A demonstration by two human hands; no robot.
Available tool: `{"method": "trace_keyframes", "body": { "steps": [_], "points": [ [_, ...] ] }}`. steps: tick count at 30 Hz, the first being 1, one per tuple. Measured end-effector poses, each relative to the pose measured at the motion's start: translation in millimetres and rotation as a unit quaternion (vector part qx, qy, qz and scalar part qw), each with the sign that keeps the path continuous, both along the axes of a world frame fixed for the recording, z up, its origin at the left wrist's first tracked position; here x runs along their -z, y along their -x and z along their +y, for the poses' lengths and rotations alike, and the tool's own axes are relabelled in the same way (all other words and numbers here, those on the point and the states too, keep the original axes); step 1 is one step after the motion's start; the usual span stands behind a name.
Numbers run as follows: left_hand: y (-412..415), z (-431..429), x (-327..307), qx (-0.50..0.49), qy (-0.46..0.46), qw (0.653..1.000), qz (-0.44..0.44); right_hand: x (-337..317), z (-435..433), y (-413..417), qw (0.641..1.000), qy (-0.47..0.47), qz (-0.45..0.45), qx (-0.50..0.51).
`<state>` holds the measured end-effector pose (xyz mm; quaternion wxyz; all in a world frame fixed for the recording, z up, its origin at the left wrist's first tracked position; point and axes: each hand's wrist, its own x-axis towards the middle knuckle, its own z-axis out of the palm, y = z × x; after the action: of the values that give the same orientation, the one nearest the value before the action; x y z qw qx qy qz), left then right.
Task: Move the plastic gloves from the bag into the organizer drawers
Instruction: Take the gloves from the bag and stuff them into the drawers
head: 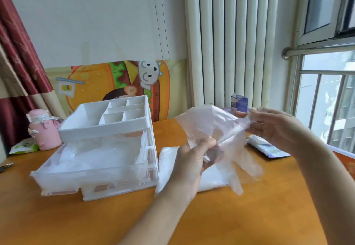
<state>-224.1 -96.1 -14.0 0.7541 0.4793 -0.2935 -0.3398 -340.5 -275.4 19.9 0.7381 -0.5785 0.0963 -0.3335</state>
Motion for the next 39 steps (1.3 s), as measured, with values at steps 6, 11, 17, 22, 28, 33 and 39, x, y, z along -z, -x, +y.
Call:
{"method": "trace_keyframes", "body": {
  "steps": [6,11,17,22,28,33,39],
  "points": [
    [-25.6,63.4,-55.8,0.034,-0.159,0.959,-0.233,-43.3,30.1,-2.4,0.992,0.082,0.069,0.067],
    [-51.1,105.5,-82.3,0.011,-0.252,0.884,-0.393,-67.6,81.0,-23.2,0.951,0.238,0.176,-0.09],
    [-84.2,151.3,-105.5,-0.023,-0.282,0.861,-0.422,-73.7,151.3,-83.8,0.882,0.424,0.181,-0.101],
    [-118.0,190.0,-109.5,-0.041,-0.313,0.877,-0.361,-79.0,180.9,-124.7,0.905,0.401,0.116,-0.076],
    [-158.4,220.0,-110.2,-0.104,-0.277,0.917,-0.269,-86.4,194.0,-156.8,0.948,0.295,0.098,-0.061],
    [-176.5,222.3,-115.7,-0.196,-0.302,0.889,-0.283,-71.1,186.7,-176.2,0.844,0.492,0.199,0.078],
    [-192.5,193.0,-98.2,-0.167,-0.416,0.767,-0.459,-52.3,192.9,-186.7,0.702,0.619,0.326,0.132]
  ]
}}
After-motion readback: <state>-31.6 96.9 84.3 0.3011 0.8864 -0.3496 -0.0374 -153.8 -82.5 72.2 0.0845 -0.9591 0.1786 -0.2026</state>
